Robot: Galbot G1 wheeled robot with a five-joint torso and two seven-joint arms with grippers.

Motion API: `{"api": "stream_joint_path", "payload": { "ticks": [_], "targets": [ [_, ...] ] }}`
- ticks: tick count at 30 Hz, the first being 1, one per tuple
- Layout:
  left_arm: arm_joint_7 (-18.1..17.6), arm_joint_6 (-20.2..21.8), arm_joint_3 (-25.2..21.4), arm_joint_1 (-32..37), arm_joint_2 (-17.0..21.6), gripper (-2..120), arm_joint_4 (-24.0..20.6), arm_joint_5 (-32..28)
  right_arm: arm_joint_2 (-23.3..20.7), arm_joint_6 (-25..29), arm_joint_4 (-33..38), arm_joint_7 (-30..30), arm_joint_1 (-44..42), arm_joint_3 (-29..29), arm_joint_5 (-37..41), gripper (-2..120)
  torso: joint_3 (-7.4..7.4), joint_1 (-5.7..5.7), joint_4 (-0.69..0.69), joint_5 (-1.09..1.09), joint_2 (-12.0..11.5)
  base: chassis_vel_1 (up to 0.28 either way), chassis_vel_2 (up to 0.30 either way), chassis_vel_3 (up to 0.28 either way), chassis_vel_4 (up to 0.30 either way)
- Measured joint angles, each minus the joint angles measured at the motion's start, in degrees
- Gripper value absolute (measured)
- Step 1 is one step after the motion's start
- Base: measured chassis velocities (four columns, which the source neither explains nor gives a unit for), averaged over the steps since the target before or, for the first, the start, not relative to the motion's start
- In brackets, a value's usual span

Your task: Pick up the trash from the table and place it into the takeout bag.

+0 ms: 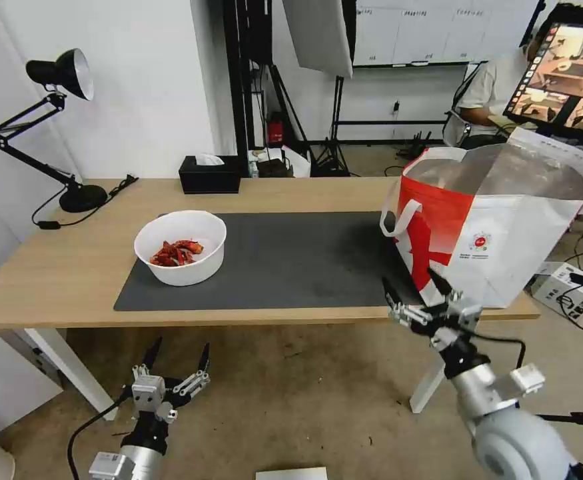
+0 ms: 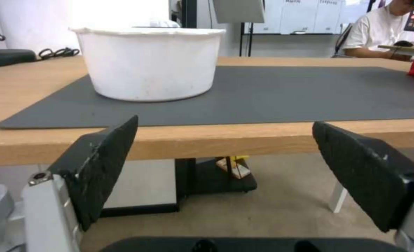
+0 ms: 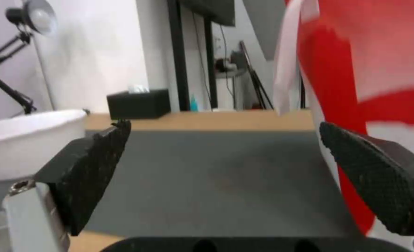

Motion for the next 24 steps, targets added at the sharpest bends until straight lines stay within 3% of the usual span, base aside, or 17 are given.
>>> {"api": "stream_joint_path", "payload": {
  "ticks": [24],
  "targets": [
    [-0.1,-0.3,0.2,-0.2,-0.2,100,1.2,0.3,2.6,-0.6,-5.5,3.6,-0.4,-5.9,-3.6,100,0.0,0.0,0.01,-0.01,0.0,0.0,0.0,0.0,0.0]
  ]
}}
